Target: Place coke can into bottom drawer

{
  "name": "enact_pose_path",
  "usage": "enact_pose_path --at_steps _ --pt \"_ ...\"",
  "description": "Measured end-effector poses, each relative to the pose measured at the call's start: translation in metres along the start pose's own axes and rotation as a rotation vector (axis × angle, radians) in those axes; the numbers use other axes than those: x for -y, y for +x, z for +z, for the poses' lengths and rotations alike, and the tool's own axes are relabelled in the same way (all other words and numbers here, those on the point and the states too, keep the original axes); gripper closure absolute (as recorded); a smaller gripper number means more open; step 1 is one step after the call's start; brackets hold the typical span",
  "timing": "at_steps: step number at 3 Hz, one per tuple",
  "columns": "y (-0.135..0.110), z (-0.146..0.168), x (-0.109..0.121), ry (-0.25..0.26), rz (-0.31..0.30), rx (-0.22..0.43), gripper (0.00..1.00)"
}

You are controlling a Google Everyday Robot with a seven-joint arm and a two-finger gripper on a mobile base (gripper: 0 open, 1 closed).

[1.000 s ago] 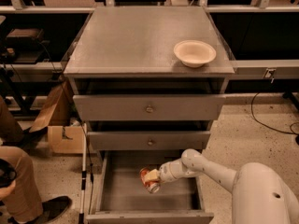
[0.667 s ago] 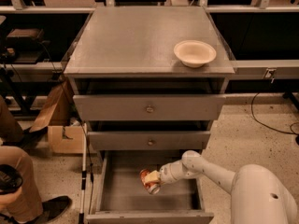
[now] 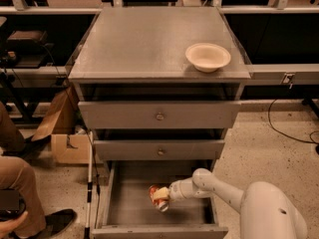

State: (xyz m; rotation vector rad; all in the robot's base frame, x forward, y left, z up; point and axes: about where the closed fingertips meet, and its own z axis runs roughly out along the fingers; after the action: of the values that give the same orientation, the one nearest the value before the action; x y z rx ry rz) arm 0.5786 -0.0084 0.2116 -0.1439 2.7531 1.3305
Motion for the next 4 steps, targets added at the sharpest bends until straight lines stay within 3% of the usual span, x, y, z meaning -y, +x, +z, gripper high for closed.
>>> enact_pose_path --at_steps 1,2,4 --pt "0.0051 0.0076 0.0131 0.006 0.027 0.033 1.00" --pt "0.0089 0.0116 0.0201 0.010 0.048 0.055 0.89" --pt "0.0108 0.0124 0.0222 0.020 0.058 0.095 0.41"
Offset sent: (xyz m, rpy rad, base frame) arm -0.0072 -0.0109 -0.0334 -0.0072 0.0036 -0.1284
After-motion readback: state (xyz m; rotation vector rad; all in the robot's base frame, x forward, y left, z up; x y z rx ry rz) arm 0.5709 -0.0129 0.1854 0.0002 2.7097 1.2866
